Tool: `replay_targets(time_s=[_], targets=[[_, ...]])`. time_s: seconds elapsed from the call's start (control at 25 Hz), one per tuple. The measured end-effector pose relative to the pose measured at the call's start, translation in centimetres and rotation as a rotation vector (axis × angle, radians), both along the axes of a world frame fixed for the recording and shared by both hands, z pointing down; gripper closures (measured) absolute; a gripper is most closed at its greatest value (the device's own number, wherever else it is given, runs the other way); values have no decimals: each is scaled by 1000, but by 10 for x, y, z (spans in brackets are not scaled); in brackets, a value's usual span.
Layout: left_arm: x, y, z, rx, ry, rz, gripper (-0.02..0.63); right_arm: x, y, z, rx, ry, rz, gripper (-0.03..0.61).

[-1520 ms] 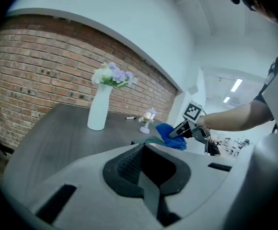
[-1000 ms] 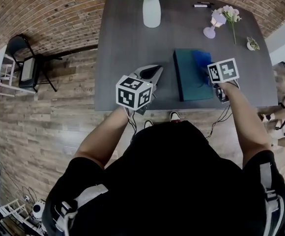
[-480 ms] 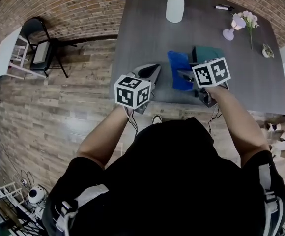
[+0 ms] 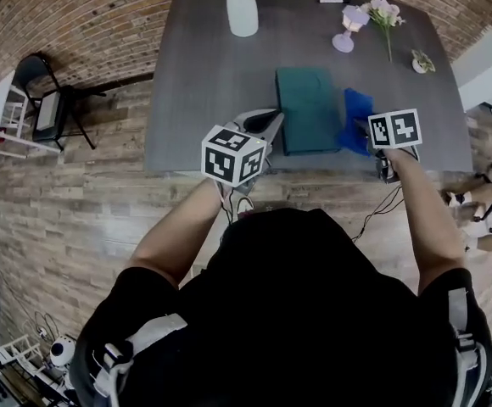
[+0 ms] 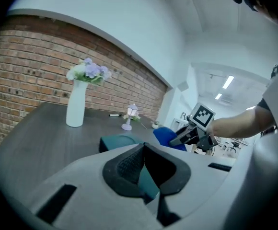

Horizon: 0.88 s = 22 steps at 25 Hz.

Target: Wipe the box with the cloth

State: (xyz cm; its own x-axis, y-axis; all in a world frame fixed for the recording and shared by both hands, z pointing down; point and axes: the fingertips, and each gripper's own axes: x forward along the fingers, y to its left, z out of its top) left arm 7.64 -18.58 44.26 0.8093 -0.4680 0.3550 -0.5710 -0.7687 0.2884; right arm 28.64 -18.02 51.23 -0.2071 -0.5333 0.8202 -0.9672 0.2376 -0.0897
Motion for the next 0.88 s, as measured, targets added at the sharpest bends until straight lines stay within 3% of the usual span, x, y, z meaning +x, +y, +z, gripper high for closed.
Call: replay_targets(time_s=[0.08, 0.16, 0.28, 0.44, 0.52, 0.64, 0.72, 0.88], targets=[[26, 16, -1, 3, 1, 23, 604, 22, 9, -8, 38, 67, -28, 426], [40, 29, 1, 4, -12, 16, 604, 18, 13, -15, 74, 87, -97, 427], [36, 38, 2, 9, -37, -59, 604, -22, 13, -12, 106, 58, -242, 426], [8, 47, -2, 17, -66, -193, 604, -103, 31, 10, 68, 24, -458, 426], [-8, 56, -2, 14, -77, -251, 604, -152, 46, 9, 63, -48, -583, 426], [-30, 71, -5, 17, -87, -315, 604, -217, 68, -13, 93, -269, -724, 426], [-41, 78, -8, 20, -80, -341, 604, -227, 71, -24, 141, -330, -726, 426], [-48, 70, -5, 17, -80, -341, 604, -185, 45, -38, 265, -265, -591, 428]])
